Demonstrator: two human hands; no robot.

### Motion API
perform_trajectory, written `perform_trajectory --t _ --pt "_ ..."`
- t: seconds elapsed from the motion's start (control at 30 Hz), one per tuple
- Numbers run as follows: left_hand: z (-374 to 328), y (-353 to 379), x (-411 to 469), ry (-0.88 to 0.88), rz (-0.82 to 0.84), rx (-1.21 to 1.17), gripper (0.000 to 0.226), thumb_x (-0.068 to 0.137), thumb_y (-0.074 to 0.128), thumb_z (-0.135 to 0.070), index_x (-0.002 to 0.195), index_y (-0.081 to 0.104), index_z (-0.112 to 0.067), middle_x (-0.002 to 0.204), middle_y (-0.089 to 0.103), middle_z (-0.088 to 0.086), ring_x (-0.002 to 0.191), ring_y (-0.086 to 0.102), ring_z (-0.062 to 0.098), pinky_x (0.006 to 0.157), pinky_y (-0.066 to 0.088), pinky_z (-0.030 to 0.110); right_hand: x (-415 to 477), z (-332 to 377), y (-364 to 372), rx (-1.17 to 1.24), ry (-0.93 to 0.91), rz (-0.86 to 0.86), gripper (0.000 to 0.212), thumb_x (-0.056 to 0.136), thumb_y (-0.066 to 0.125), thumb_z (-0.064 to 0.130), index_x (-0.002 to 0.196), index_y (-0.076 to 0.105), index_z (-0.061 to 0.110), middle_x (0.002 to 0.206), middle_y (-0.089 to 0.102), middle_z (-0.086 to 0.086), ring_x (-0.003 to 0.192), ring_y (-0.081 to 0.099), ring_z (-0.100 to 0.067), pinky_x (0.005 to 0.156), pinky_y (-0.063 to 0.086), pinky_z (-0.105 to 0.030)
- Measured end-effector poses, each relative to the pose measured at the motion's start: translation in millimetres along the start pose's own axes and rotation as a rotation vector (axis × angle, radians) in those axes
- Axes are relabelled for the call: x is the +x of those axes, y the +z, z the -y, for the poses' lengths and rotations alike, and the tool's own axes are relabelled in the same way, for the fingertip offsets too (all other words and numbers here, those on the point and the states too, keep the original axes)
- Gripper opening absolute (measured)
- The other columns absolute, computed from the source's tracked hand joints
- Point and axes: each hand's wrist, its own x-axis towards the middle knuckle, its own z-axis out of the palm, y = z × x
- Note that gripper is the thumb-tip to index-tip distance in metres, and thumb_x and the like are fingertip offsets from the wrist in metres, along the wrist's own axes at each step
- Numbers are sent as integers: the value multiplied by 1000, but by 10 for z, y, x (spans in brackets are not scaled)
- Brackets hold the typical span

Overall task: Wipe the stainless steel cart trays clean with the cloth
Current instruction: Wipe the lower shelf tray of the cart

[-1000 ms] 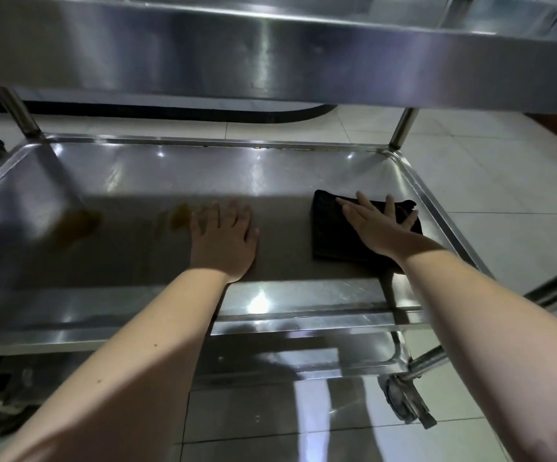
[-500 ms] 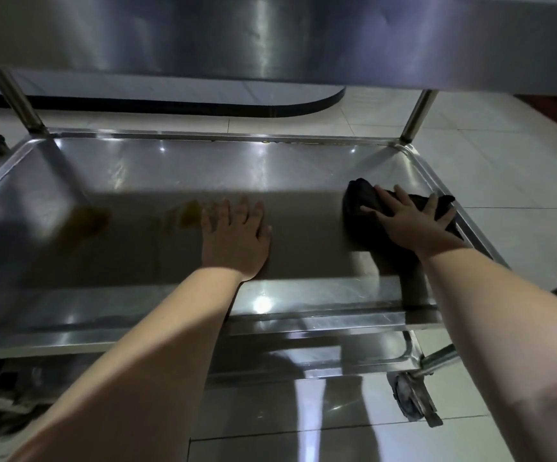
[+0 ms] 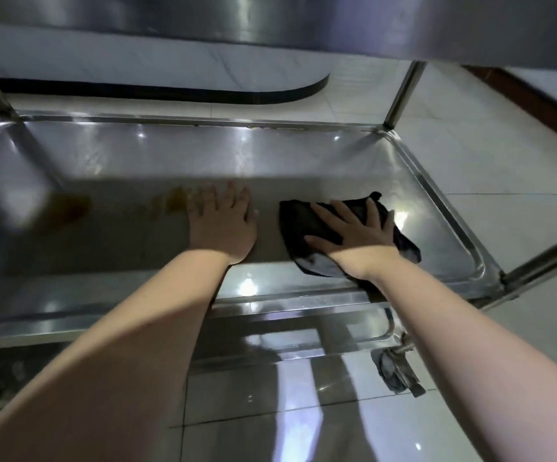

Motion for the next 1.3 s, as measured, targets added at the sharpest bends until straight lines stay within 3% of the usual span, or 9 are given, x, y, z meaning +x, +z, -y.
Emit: perform_trajectory --t 0.17,0.23,0.47,0.57,0.67,0.77,1.03,1.17,1.3 --pt "-18 -8 -1 15 -15 -6 56 104 16 -46 157 7 -28 165 -1 2 150 0 36 117 -3 60 -69 -943 -215 41 380 77 80 74 19 91 144 -4 62 162 -5 20 147 -12 -41 113 -9 -65" --pt "-22 2 -1 7 -15 -2 56 104 16 -46 157 7 -28 165 -1 3 150 -1 36 117 -3 61 -104 -718 -172 29 375 78 83 70 14 94 144 -6 62 163 -7 17 146 -12 -45 112 -10 -67" --pt "72 5 -12 5 -21 -23 55 105 17 -45 157 10 -29 165 0 1 150 0 35 118 0 58 -341 459 136 26 3 4 86 54 -3 102 135 -10 72 162 -3 20 145 -16 -44 107 -19 -62" --pt "80 -15 -24 12 -1 -18 55 105 17 -46 157 10 -30 166 0 1 150 1 34 118 1 57 -335 -86 23 19 71 -7 88 54 7 101 137 -4 71 160 2 26 148 -12 -37 113 -12 -61" --pt "71 -14 -16 15 -8 -23 56 104 16 -47 157 10 -30 166 0 1 150 1 34 118 2 57 -395 -796 -105 58 300 30 95 51 12 98 141 0 68 161 0 24 148 -11 -37 115 -9 -61" --pt "35 -4 -22 7 -3 -3 56 104 15 -46 157 8 -29 165 0 2 150 1 35 118 1 58 -461 -868 -166 65 379 79 96 52 7 96 142 -4 65 162 -5 18 147 -15 -41 112 -12 -65" --pt "64 -32 -85 -6 18 -28 55 105 15 -45 157 7 -31 165 -2 1 151 -3 31 117 -4 57 -509 636 46 -15 8 66 78 68 2 94 138 -16 67 160 -20 15 139 -25 -52 102 -22 -69" --pt "215 -156 33 110 3 60 52 105 17 -45 156 15 -32 165 10 1 150 9 33 117 8 56 -499 631 13 0 1 92 76 70 5 93 138 -16 67 159 -23 16 139 -27 -50 105 -21 -69" --pt "592 -261 296 131 -18 125 53 104 15 -48 156 9 -37 165 5 -1 151 -2 30 117 0 60 -518 612 8 23 -64 122 60 80 7 85 132 -20 72 159 -24 15 139 -29 -49 104 -19 -72"
